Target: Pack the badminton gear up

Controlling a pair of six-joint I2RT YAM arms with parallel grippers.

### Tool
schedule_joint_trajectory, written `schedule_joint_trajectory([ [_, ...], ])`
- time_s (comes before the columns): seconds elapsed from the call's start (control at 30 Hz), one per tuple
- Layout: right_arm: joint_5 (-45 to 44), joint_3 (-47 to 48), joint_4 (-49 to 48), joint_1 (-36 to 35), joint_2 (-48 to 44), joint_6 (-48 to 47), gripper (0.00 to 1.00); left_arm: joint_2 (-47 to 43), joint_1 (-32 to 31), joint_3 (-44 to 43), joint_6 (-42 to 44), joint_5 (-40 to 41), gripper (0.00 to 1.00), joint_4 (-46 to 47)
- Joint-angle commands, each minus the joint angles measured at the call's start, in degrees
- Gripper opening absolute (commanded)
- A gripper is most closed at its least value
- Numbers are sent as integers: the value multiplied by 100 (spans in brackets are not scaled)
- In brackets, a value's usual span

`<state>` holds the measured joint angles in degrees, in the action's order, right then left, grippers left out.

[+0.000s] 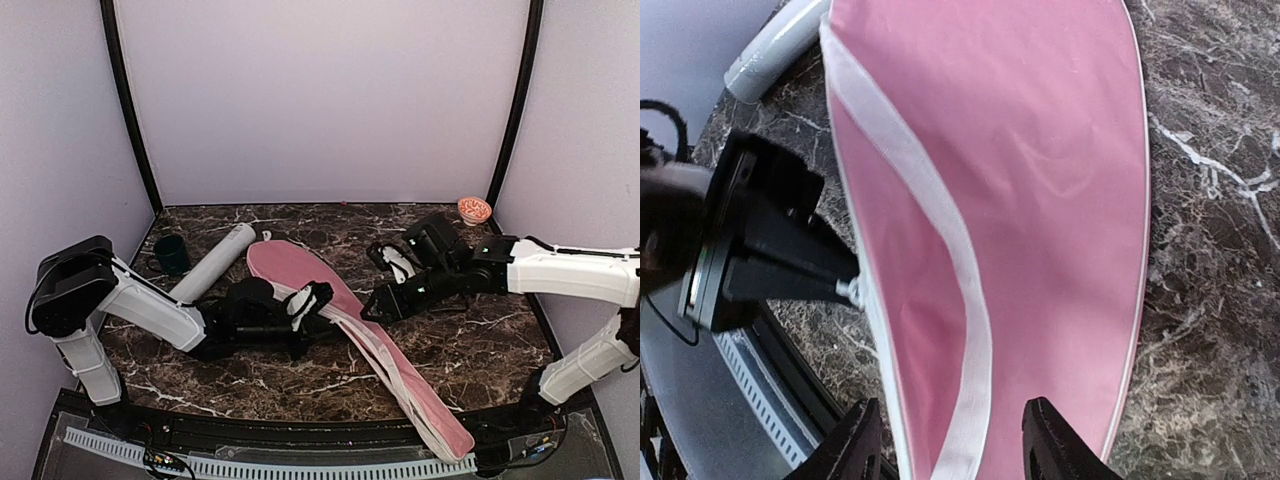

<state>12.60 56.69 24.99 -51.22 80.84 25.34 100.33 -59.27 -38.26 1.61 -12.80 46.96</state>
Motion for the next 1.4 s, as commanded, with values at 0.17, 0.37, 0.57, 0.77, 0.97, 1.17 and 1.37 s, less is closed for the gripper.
schedule_joint_trajectory([
  [0.17,-57,-462,1224,-111,-1445,261,42,-437,369,-634,-4,-154,0,-438],
  [0.37,103,-910,1211,-711,-1726,957,37,-419,411,-745,15,-139,0,-543],
  [0.57,61,-947,1198,-1461,-1660,1539,28,-401,416,-811,15,-140,0,-611],
  [0.77,-452,-955,1592,-1728,-1400,1713,26,-375,416,-859,-2,-140,0,-609],
  [0.97,-889,-704,1864,-1857,-993,1672,29,-391,423,-887,24,-119,0,-654],
  [1.17,-1403,-372,2281,-2069,-622,1643,29,-368,424,-902,-2,-126,0,-626],
  [1.37,-1676,-130,2454,-2183,-550,1645,3,-370,425,-911,36,-113,0,-631],
])
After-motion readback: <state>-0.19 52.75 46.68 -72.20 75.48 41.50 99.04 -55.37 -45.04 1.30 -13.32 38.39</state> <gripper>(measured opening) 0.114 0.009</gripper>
